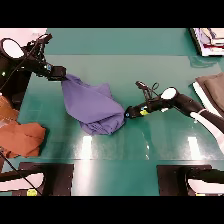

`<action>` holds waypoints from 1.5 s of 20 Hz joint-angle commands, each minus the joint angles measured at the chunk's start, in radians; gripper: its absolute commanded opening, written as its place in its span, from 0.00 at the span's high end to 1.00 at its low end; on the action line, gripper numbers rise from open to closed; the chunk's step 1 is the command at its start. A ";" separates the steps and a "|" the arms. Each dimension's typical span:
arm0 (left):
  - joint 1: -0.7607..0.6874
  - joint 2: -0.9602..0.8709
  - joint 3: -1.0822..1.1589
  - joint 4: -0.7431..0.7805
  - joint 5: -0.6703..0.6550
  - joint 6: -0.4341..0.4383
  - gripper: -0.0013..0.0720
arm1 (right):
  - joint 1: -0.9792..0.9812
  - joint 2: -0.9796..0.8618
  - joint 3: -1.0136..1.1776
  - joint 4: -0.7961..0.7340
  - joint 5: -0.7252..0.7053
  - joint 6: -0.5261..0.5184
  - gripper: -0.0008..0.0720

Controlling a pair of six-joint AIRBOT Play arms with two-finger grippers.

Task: Fold the shirts.

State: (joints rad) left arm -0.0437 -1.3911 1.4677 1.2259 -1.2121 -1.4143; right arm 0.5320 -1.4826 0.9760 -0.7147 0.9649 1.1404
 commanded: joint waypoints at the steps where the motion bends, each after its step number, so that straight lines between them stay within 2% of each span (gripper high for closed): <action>1: 0.001 0.001 0.001 0.000 0.000 0.000 0.95 | 0.035 -0.051 0.063 0.008 -0.014 -0.009 0.57; 2: 0.001 0.001 0.001 0.000 0.001 0.000 0.95 | 0.045 -0.051 0.070 0.009 -0.020 -0.016 0.70; 4: 0.001 0.001 0.001 -0.002 0.001 0.000 0.95 | 0.067 -0.051 0.090 0.007 -0.021 -0.055 0.84; 5: 0.001 0.001 0.001 -0.006 -0.002 -0.001 0.95 | 0.074 -0.051 0.101 0.006 -0.023 -0.066 0.96; 9: 0.001 0.079 0.014 -0.024 0.016 -0.021 0.95 | 0.044 -0.002 0.162 -0.035 -0.006 -0.055 0.97; 12: 0.001 0.241 0.100 -0.022 0.066 -0.022 0.95 | -0.061 0.142 0.275 -0.154 0.061 -0.002 0.97; 15: 0.001 0.410 0.231 -0.036 0.100 -0.026 0.95 | -0.167 0.302 0.422 -0.187 0.124 0.004 0.97; 19: 0.001 0.575 0.399 -0.135 0.137 -0.026 0.95 | -0.242 0.467 0.593 -0.205 0.153 0.022 0.97; 25: 0.001 0.603 0.592 -0.143 0.180 -0.021 0.95 | -0.289 0.562 0.783 -0.206 0.202 0.072 0.97; 30: 0.001 0.536 0.527 -0.107 0.154 0.011 0.95 | -0.295 0.445 0.911 -0.225 0.297 0.172 0.97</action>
State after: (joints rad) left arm -0.0441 -0.8185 2.0171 1.0908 -1.0454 -1.4292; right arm 0.2428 -0.9825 1.8168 -0.9218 1.2041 1.2461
